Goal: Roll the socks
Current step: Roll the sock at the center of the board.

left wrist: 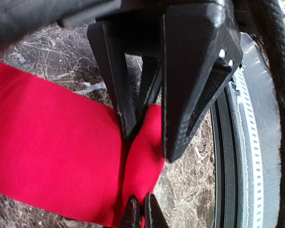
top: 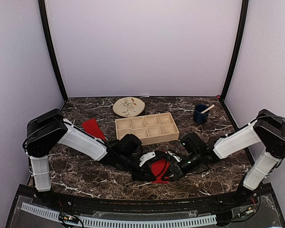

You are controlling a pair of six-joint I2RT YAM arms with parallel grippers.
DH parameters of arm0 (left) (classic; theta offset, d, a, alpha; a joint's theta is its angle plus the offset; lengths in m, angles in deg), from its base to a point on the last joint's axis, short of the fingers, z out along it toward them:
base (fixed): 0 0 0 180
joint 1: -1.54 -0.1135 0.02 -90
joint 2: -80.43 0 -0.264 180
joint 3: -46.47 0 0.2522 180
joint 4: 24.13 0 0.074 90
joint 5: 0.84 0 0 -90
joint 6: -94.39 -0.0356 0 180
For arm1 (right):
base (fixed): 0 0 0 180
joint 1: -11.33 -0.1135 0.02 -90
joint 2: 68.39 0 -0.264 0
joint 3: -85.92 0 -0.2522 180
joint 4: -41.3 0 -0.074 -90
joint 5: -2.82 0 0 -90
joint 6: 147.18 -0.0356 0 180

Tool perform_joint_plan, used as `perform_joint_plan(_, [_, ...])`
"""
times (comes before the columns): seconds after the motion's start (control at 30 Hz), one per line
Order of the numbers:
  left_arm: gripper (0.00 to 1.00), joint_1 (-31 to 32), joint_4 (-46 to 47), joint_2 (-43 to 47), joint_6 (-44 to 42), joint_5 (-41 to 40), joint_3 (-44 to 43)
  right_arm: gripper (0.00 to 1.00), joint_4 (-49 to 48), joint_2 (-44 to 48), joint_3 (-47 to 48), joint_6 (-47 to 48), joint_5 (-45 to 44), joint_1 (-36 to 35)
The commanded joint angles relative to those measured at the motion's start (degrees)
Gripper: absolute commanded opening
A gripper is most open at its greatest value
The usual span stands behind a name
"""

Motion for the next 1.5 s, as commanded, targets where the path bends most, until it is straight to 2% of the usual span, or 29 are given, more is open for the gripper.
perform_joint_plan(0.0, [0.0,-0.17,-6.6,-1.52,-0.03,2.42,-0.8,0.34,-0.19,2.34,-1.71,0.0,-5.75,0.76])
perform_joint_plan(0.47, [0.0,-4.01,-13.12,-4.39,0.81,9.69,-4.61,0.34,1.62,11.94,-4.56,1.77,-19.44,0.46])
perform_joint_plan(0.8, [0.0,-5.3,-17.37,-7.15,0.15,13.54,-8.27,0.33,4.86,18.16,-4.96,6.75,-32.96,-6.92])
perform_joint_plan(1.0, [0.0,-5.65,-19.22,-8.17,-0.63,14.31,-9.75,0.35,6.65,17.2,-2.66,9.86,-40.02,-14.27])
perform_joint_plan(1.2, [0.0,-5.68,-20.74,-8.99,-1.23,14.97,-11.16,0.37,9.48,12.35,1.43,12.87,-44.26,-19.43])
perform_joint_plan(1.47, [0.0,-5.76,-21.81,-9.31,-1.87,15.38,-11.63,0.38,13.01,7.22,5.77,15.47,-48.01,-22.74])
